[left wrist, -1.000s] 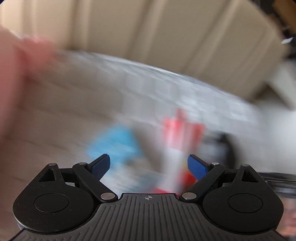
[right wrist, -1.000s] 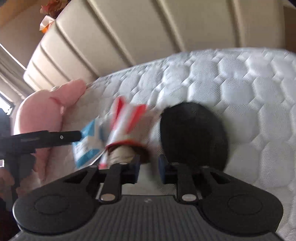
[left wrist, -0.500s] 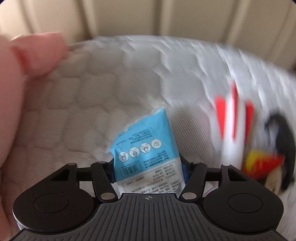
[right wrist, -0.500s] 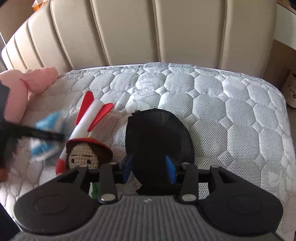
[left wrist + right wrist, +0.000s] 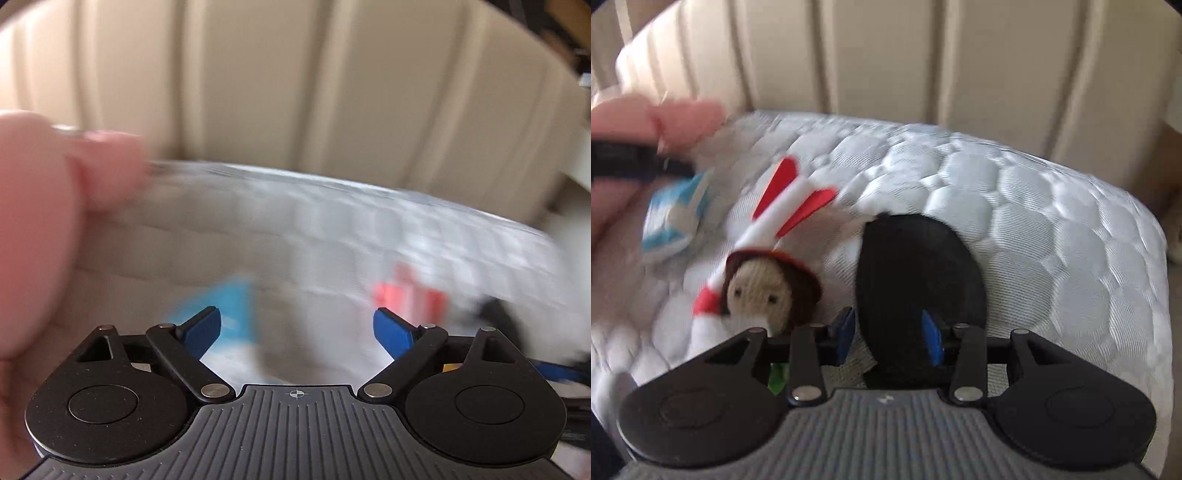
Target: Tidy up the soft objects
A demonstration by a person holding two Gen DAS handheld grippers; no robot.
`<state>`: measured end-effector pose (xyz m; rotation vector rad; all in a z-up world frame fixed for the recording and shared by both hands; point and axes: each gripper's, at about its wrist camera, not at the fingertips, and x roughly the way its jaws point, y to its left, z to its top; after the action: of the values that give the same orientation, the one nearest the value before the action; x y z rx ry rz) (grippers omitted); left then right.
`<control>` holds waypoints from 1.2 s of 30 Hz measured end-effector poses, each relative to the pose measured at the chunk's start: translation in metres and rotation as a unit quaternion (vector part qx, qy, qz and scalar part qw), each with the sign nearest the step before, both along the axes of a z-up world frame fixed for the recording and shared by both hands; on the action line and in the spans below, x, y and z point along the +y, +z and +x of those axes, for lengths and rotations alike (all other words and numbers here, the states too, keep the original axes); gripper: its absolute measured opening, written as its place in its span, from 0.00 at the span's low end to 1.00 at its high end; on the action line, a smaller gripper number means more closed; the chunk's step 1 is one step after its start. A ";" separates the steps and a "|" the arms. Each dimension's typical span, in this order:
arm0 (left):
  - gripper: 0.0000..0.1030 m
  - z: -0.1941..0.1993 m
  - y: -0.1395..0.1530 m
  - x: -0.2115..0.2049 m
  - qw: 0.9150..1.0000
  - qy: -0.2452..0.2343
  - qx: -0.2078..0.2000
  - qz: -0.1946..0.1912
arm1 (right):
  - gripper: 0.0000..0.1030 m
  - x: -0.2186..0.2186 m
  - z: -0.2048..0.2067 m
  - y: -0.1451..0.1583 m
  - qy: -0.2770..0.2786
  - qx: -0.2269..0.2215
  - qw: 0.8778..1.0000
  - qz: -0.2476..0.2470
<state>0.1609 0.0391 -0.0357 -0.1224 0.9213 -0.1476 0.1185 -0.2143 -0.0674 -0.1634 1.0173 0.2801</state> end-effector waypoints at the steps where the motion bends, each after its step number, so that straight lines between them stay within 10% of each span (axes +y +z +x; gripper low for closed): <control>1: 0.91 0.000 -0.003 -0.008 0.999 -0.020 0.017 -0.021 | 0.39 0.007 0.002 -0.007 0.014 0.000 1.000 -0.024; 6: 0.91 -0.014 -0.024 -0.058 0.993 -0.089 0.073 -0.001 | 0.11 0.012 0.009 -0.028 0.015 -0.040 0.991 -0.130; 10: 0.91 -0.011 -0.027 -0.051 0.993 -0.082 0.083 -0.006 | 0.10 -0.010 0.019 -0.021 -0.044 -0.067 0.983 -0.166; 16: 0.91 0.001 -0.042 -0.034 0.993 -0.062 0.100 -0.021 | 0.50 -0.016 0.004 0.006 -0.011 0.002 1.000 0.013; 19: 0.92 0.013 -0.042 -0.022 0.993 -0.051 0.102 -0.020 | 0.55 -0.006 -0.010 0.016 0.039 0.057 0.990 0.124; 22: 0.92 0.015 -0.042 -0.012 0.993 -0.043 0.108 -0.030 | 0.56 0.019 -0.023 0.009 0.088 0.088 0.986 0.112; 28: 0.94 0.011 -0.036 -0.008 0.993 -0.050 0.101 -0.038 | 0.04 0.025 -0.031 0.007 0.094 0.072 0.991 0.065; 36: 0.94 0.011 -0.033 -0.010 0.989 -0.069 0.097 -0.089 | 0.02 -0.030 -0.007 0.038 -0.033 -0.014 0.997 0.072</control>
<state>0.1723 0.0290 -0.0683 -0.2418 1.1100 -0.3510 0.1118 -0.2442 -0.0290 -0.0024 0.9696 0.2895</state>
